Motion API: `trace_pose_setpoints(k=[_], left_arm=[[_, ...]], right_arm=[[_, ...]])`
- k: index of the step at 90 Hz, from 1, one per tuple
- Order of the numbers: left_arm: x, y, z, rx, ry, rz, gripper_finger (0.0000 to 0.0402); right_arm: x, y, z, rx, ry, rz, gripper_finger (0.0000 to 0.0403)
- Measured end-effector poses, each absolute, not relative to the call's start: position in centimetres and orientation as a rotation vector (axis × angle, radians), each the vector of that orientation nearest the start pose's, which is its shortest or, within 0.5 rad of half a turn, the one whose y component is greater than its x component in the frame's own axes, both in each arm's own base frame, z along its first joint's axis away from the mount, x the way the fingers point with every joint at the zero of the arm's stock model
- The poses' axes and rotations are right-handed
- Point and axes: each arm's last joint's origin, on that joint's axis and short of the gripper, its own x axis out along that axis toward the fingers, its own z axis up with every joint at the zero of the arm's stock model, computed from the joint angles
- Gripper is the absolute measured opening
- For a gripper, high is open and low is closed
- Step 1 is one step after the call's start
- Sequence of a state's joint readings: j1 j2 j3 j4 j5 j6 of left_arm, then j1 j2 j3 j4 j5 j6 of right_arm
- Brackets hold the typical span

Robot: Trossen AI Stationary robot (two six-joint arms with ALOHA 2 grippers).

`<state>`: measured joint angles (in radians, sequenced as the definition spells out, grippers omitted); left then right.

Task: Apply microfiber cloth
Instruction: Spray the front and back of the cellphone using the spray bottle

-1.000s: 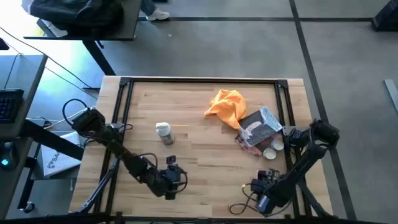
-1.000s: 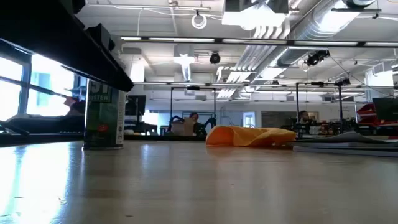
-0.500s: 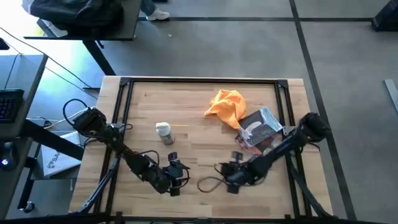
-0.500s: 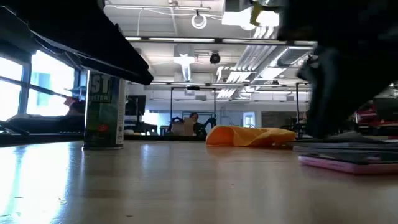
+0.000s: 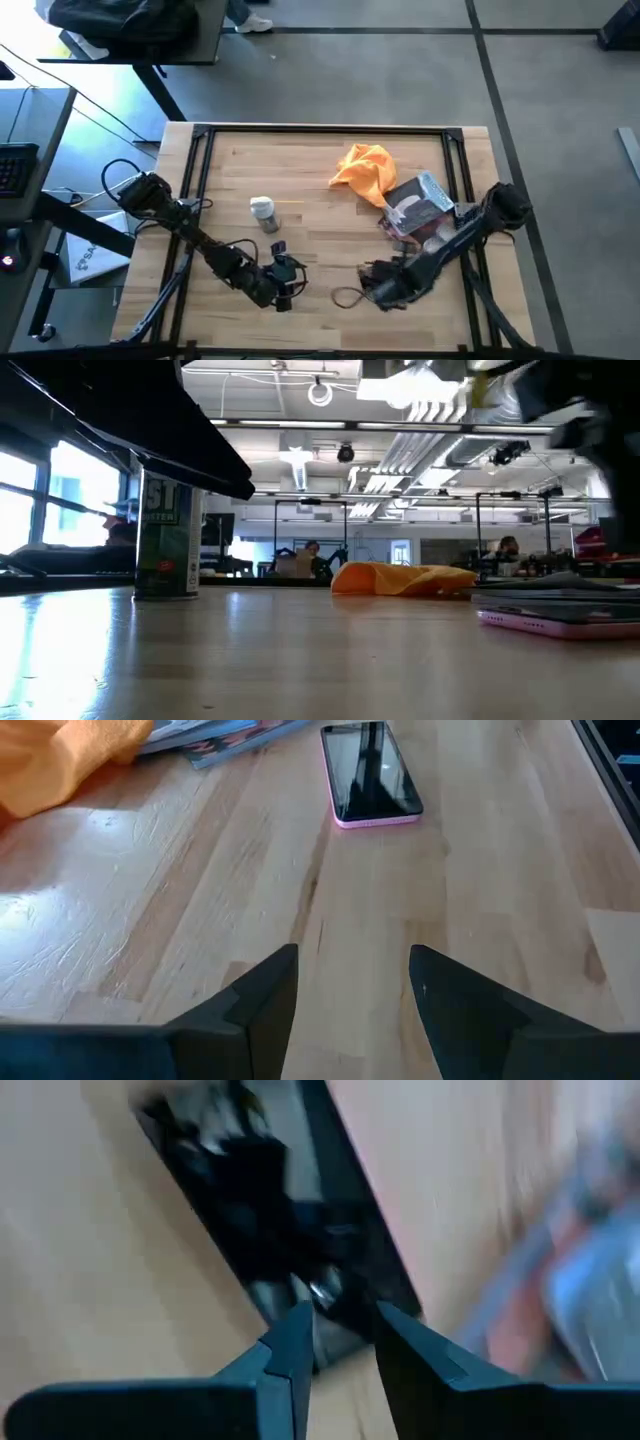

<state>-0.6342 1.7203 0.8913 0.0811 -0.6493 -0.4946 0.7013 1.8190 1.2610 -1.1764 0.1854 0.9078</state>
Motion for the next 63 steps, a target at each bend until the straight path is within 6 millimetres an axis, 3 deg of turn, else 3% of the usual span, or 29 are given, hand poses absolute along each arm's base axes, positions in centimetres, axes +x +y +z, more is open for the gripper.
trace_pose_setpoints(k=[19, 32, 49, 63], left_arm=[[28.1, -18.5, 16.3, -0.032, 0.572, 0.161, 0.0171], [28.1, -18.5, 16.3, -0.033, 0.571, 0.161, 0.0172], [28.1, -18.5, 16.3, -0.041, 0.575, 0.155, 0.0171], [28.1, -18.6, 16.0, -0.035, 0.581, 0.16, 0.0172]], right_arm=[[21.2, 22.4, 18.4, -0.024, 1.502, -0.375, 0.0079], [20.2, 23.5, 17.0, -0.101, 1.534, -0.394, 0.0079], [20.4, 23.4, 14.6, -0.281, 1.599, -0.408, 0.0079], [21.8, 22.5, 12.8, -0.46, 1.597, -0.392, 0.0078]])
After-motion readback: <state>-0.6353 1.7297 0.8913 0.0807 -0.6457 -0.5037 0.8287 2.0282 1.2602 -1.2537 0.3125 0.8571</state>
